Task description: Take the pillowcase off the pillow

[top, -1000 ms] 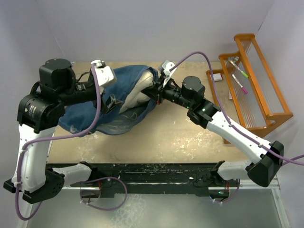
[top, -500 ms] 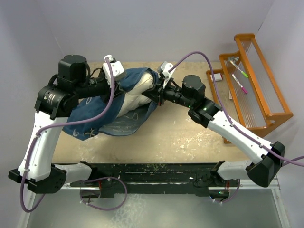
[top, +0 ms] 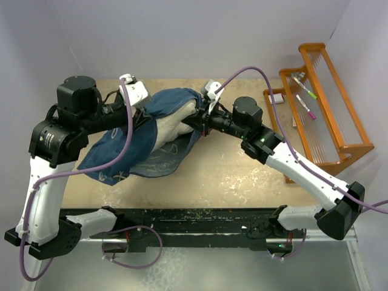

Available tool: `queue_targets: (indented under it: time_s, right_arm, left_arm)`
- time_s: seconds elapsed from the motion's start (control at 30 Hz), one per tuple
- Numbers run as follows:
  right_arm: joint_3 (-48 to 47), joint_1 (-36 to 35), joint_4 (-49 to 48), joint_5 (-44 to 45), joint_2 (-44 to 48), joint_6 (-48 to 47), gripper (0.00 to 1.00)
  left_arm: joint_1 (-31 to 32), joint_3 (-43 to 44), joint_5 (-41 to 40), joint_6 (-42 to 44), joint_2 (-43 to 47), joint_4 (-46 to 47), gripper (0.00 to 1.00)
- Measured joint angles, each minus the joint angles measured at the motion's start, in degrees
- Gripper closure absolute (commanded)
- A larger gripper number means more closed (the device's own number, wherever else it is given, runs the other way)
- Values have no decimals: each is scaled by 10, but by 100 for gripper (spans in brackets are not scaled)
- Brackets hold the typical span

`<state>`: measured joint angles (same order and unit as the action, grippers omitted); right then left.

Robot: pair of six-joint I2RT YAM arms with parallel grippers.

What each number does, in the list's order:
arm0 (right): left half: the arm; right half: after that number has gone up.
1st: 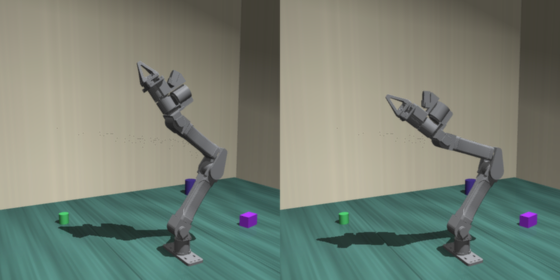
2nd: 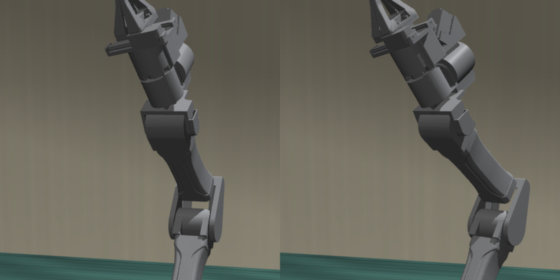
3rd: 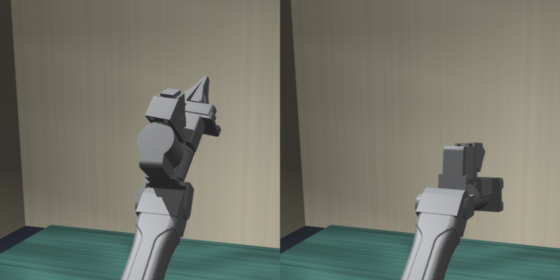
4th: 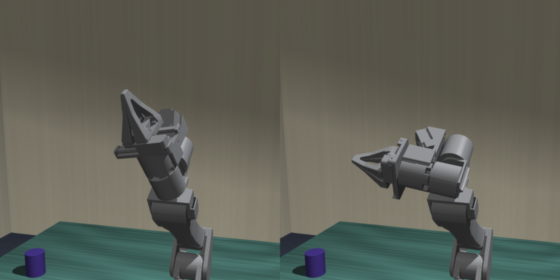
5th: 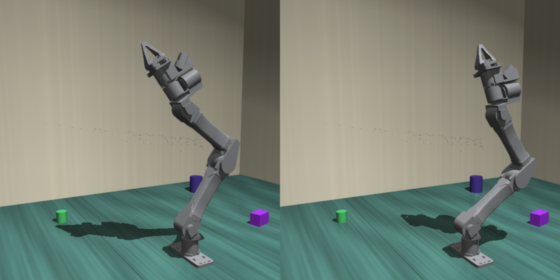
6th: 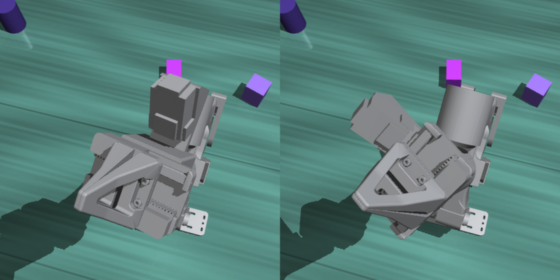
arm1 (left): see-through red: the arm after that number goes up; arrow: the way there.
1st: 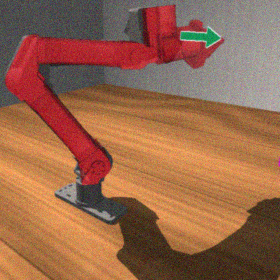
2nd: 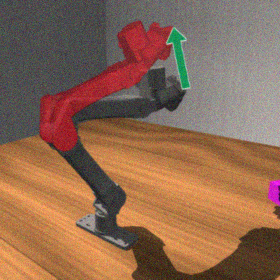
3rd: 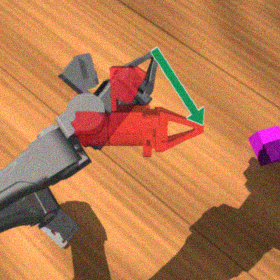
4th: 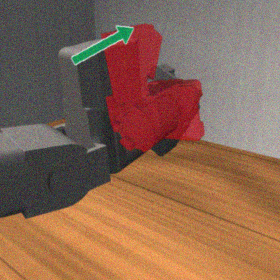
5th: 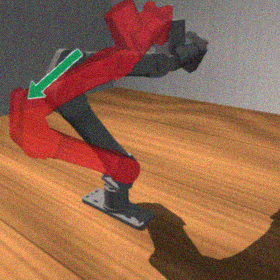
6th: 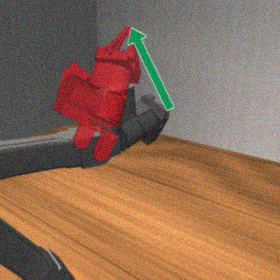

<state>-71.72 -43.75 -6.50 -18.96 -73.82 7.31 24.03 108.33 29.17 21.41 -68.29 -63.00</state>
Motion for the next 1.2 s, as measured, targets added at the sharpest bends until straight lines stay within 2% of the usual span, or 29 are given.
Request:
queue_targets:
  time_s: [0.07, 0.13, 0.3, 0.57, 0.7, 0.73, 0.77, 0.83, 0.87, 0.97, 1.1, 1.2]
  right_arm:
    - [2, 0, 2, 0, 3, -2, 100]
    - [8, 0, 3, 0, 9, -5, 100]
    - [10, 0, 2, -3, 13, -9, 100]
    - [18, 0, -3, -17, 23, -11, 100]
    - [38, 0, -20, -18, 51, 5, 100]
    - [39, 0, -24, -19, 57, 9, 100]
    - [39, 0, -31, -22, 59, 12, 100]
    - [39, -1, -46, -30, 58, 16, 100]
    - [38, -2, -50, -34, 55, 18, 100]
    - [27, -24, -64, -32, 29, 19, 100]
    - [7, -85, -75, -31, -19, 8, 100]
    - [5, -115, -72, -31, -43, 1, 100]
  left_arm:
    - [0, -23, -35, 0, 14, 18, 92]
    - [1, -47, -91, -5, 25, 52, 97]
    - [2, -70, -204, -8, 17, 129, 97]
    - [4, -80, -219, -31, 5, 154, 96]
    - [5, -80, -226, -33, 3, 150, 100]
    - [6, -80, -234, -33, 4, 150, 96]
    - [7, -86, -250, -33, 8, 156, 87]
    - [7, -101, -264, -30, 21, 161, 49]
    - [7, -103, -263, -24, 27, 156, 36]
    - [-3, -82, -226, -17, 36, 120, 30]
    - [-7, -9, -120, -9, 19, 73, 35]
    - [-6, -6, -71, 3, 17, 58, 40]
